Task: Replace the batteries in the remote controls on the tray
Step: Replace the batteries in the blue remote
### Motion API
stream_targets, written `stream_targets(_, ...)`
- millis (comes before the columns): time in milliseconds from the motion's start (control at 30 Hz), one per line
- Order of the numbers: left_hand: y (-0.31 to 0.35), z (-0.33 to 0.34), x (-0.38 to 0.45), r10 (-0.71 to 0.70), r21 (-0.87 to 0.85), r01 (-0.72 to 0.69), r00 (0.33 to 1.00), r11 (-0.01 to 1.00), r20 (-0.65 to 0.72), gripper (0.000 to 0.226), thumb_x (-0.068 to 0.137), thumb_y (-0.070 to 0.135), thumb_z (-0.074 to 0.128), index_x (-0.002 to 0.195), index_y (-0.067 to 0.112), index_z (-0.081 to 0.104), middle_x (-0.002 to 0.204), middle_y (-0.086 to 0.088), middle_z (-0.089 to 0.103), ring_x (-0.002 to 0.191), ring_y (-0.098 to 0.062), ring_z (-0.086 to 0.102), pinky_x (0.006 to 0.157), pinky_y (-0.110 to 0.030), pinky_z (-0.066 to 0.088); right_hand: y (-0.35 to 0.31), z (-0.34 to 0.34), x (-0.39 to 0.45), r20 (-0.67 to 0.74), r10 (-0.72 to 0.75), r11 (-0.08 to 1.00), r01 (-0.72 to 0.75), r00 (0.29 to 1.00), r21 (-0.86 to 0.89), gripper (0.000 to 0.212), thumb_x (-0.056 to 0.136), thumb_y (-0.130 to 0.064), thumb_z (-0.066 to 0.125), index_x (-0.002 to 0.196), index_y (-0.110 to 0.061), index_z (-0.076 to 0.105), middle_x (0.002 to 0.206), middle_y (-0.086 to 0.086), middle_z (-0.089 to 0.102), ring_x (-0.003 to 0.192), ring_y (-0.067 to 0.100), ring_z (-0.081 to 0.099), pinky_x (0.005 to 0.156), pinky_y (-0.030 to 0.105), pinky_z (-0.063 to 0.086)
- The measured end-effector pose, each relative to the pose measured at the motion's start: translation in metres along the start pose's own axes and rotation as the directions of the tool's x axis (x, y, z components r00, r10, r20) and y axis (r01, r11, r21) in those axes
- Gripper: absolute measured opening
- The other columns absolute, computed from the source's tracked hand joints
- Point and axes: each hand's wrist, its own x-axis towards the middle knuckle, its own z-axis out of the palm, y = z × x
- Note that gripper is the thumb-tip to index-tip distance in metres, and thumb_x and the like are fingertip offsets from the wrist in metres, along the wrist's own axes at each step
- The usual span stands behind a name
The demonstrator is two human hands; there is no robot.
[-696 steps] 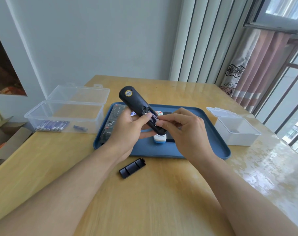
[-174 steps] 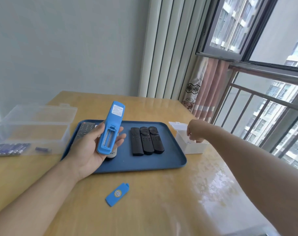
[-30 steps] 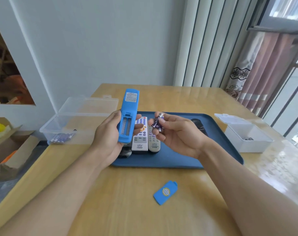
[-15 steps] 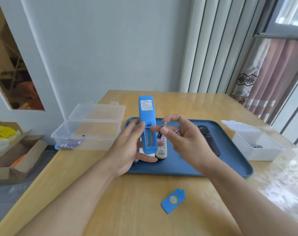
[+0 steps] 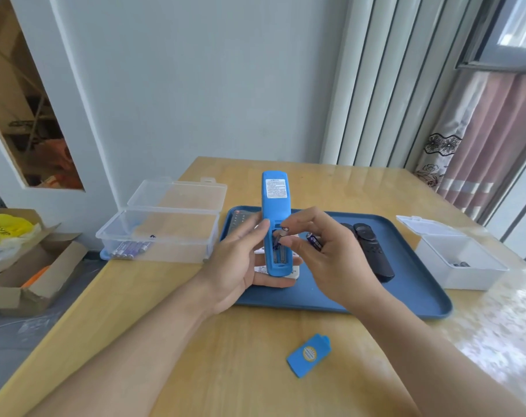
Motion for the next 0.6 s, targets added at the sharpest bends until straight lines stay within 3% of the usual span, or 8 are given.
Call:
stream_targets(100,-0.0005,0.0003,0.0004,0.001,0.013,-0.001,1.000,1.000,0.014,0.036,0.101,0.036,0.050,0.135,0.030,0.061,0.125,-0.012,0.067,0.100,-0.031,0.072,0.086,-0.060,0.058,0.0034,-0.0009,0.0006,-0.026,-0.011,0.990,0.007,1.000,-0.138,0.015,0.090,-0.011,0.073,0.094,-0.025,0.071,0.073,-0.029,0.064,0.063,-0.002,0.059,0.057,0.011,0.045)
stream_targets(200,-0.0029,-0.0001,0.0010,0.010,0.021,-0.010,1.000,1.000,0.008,0.034,0.104,0.027,0.051,0.136,0.031,0.059,0.125,-0.007,0.067,0.101,-0.027,0.071,0.087,-0.063,0.057,0.0064,-0.0018,0.0031,-0.054,-0.090,0.966,0.074,0.994,-0.248,0.021,0.083,-0.019,0.081,0.095,-0.034,0.072,0.078,-0.019,0.058,0.056,0.004,0.047,0.055,0.017,0.042)
stream_targets(367,-0.0052,-0.0002,0.0014,0.016,0.017,-0.016,1.000,1.000,-0.013,0.033,0.106,0.018,0.049,0.135,0.032,0.059,0.128,-0.013,0.067,0.105,-0.029,0.071,0.088,-0.066,0.055,0.0086,-0.0038,0.0059,-0.085,0.033,0.973,-0.052,0.996,-0.227,0.045,0.075,-0.031,0.087,0.106,-0.037,0.055,0.065,-0.016,0.047,0.057,0.003,0.046,0.059,0.015,0.040)
stream_targets(500,-0.0042,0.0001,0.0017,0.009,0.002,-0.009,1.000,1.000,-0.025,0.034,0.105,0.014,0.048,0.133,0.030,0.059,0.126,-0.015,0.068,0.103,-0.033,0.070,0.086,-0.067,0.055,0.0073,-0.0043,0.0058,-0.060,0.048,0.964,-0.062,0.997,-0.258,0.042,0.076,-0.032,0.086,0.100,-0.035,0.051,0.057,-0.012,0.043,0.051,0.005,0.038,0.052,0.017,0.038)
stream_targets(600,-0.0030,-0.0003,0.0023,0.021,-0.025,-0.023,0.997,0.999,-0.080,0.032,0.104,0.011,0.046,0.132,0.023,0.057,0.126,-0.018,0.068,0.102,-0.036,0.070,0.084,-0.068,0.056,0.0001,-0.0084,0.0061,-0.047,0.137,0.985,-0.141,0.989,-0.096,0.037,0.079,-0.031,0.084,0.101,-0.023,0.056,0.055,-0.009,0.040,0.046,0.003,0.034,0.047,0.012,0.034)
